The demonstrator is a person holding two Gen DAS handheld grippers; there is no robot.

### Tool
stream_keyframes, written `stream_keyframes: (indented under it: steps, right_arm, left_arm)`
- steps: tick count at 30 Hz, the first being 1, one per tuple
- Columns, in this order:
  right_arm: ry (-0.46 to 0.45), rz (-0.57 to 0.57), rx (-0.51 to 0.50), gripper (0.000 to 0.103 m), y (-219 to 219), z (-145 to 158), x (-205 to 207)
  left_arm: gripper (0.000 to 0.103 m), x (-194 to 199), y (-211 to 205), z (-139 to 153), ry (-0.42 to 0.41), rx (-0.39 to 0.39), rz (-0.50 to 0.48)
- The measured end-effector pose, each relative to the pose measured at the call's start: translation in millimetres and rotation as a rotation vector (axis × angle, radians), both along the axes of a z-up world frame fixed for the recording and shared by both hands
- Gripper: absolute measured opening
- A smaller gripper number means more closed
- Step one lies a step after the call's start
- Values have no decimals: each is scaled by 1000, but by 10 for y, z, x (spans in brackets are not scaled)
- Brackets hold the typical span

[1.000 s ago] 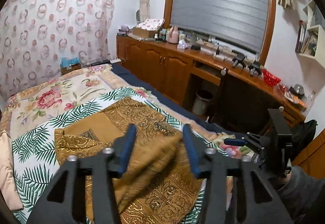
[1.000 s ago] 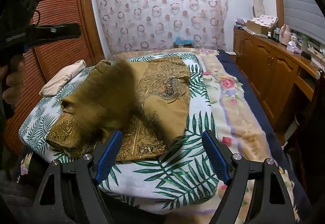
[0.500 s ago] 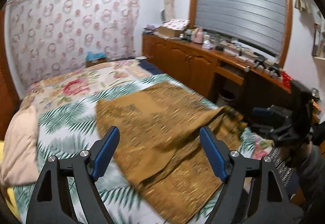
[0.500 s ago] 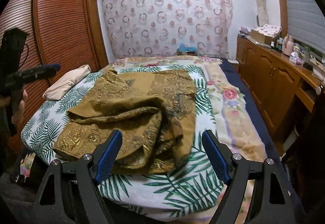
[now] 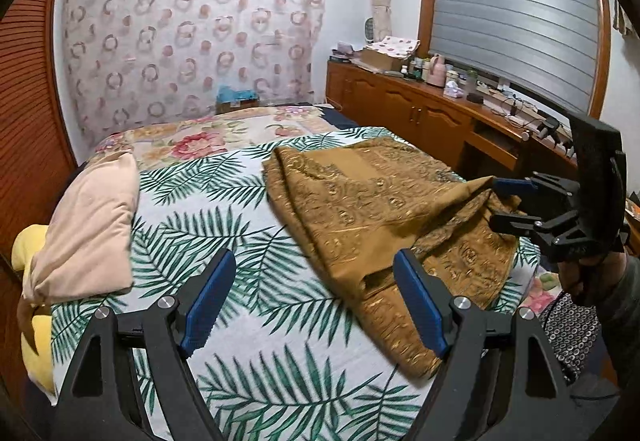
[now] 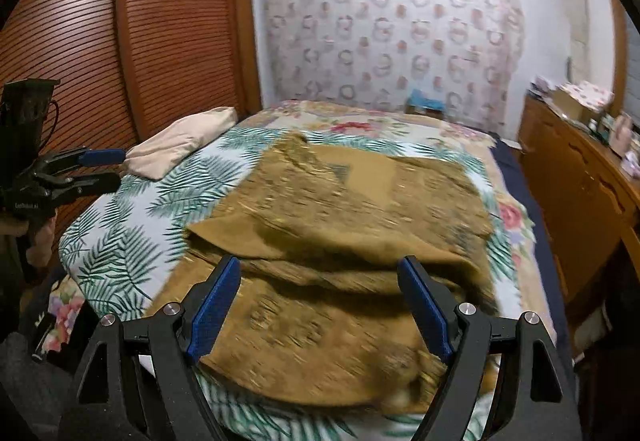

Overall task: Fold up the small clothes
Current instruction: 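Open the left gripper and move both grippers to the folded shirt, then grasp the folded shirt's edge with the right gripper, lift and fold it over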

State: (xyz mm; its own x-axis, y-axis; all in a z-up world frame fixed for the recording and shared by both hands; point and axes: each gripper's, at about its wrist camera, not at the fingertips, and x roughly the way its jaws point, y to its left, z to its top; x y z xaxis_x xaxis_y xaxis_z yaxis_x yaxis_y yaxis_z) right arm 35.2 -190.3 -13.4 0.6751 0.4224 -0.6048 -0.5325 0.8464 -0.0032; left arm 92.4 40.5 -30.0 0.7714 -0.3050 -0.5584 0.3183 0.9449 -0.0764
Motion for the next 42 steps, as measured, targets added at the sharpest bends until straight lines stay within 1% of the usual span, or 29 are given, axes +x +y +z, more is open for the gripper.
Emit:
stream_keyframes:
  steps: [6,11,15,17,19,22,24,25,26,27,28,29,30,32,35,39,42]
  right_arm:
    - [25,88,-14,83,345,-64,198]
    - [70,153,-20,83,580,-156,448]
    - [111,207,-46,83,779,-259,602]
    - [133,231,-57,78,840,-313,662]
    - [150,242,-77,76,891,-373,733]
    - [168,239,-126,72,948,-455,819]
    - [177,227,-160,67,973,-498,894]
    - [182,221,-173,59,965,-523,936]
    - [186,213,-189,42,945,-543,980]
    - [185,211,-195,29,926,-541,1006]
    - [183,211,-197,14,895,-520,1037]
    - [185,214,-190,9,871,-491,1066]
    - [183,217,-171,6,839,-440,1094]
    - [157,212,-145,5,750,-288,1138]
    - [98,176,-133,4,562,-11,1258]
    - [20,104,-155,4,284,352,1538]
    - [-22,23,-188,3,61,553,1824]
  left_arm:
    - [82,-6,134,-86,14,-9,26]
    - [82,-16,308,-119,16,-30,54]
    - [82,-31,390,-128,14,-44,76]
    - [82,-35,412,-136,14,-49,82]
    - [82,-44,433,-156,14,-51,86]
    - [82,-44,458,-183,18,-57,91]
    - [82,-44,474,-203,22,-61,92]
    - [82,-45,479,-214,24,-62,93]
    - [82,-50,485,-226,25,-64,93]
    - [82,-50,485,-231,27,-65,93]
    - [82,-53,486,-237,28,-65,93]
    - [82,-55,482,-230,28,-65,93]
    - [82,-60,487,-236,28,-65,93]
    - [82,-67,491,-233,27,-66,92]
    - [82,-65,491,-237,28,-68,93]
    - [82,-81,484,-232,29,-70,89]
    - [82,-79,477,-235,32,-73,84]
